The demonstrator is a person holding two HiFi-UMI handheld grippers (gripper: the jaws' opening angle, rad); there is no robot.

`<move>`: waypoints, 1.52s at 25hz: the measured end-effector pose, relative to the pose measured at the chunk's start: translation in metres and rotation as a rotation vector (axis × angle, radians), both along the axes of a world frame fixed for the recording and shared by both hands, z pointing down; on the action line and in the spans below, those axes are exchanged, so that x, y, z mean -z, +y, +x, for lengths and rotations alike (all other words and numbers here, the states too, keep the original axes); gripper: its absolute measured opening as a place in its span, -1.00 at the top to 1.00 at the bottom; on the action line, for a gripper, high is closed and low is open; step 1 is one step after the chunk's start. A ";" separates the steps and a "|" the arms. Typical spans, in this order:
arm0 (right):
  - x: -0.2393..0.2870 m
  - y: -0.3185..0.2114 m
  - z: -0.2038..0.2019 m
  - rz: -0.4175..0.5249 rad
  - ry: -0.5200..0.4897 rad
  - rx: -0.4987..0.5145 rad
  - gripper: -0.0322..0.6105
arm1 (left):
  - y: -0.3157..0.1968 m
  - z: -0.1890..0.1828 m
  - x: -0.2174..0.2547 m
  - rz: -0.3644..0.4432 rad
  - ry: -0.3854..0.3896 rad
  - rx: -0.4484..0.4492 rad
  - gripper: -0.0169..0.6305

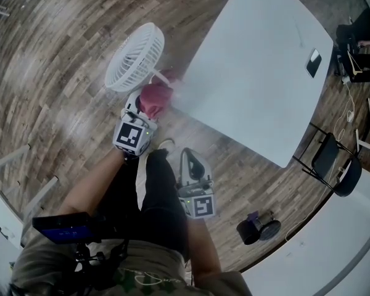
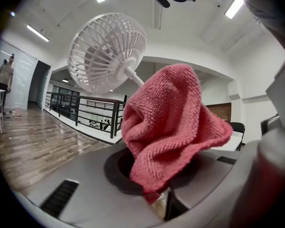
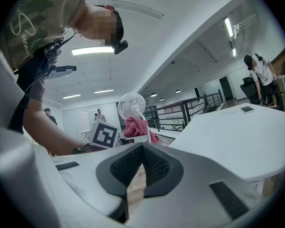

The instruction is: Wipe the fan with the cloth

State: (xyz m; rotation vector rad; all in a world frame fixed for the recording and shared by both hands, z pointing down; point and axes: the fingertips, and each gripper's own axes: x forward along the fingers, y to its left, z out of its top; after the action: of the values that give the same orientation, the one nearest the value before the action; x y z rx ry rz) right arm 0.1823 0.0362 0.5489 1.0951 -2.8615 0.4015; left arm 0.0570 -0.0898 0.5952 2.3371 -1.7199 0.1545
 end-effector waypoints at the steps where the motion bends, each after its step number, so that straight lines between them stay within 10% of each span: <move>1: -0.001 0.000 0.001 0.000 -0.001 -0.002 0.91 | 0.000 0.000 -0.005 -0.009 -0.004 -0.002 0.68; 13: -0.008 0.007 0.000 -0.004 0.000 -0.010 0.91 | 0.004 -0.008 -0.009 -0.007 -0.105 0.011 0.66; 26: 0.036 -0.055 -0.010 0.143 -0.039 -0.105 0.91 | -0.005 -0.035 0.069 0.142 -0.018 0.100 0.67; 38: 0.010 -0.020 -0.035 0.048 -0.036 -0.014 0.91 | -0.010 -0.032 0.092 0.178 -0.033 0.136 0.68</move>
State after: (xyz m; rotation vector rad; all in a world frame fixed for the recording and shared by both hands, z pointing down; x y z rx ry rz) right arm 0.1470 0.0161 0.5390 1.1278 -2.9106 0.3582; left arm 0.0254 -0.0996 0.5028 2.3389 -1.9767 0.0169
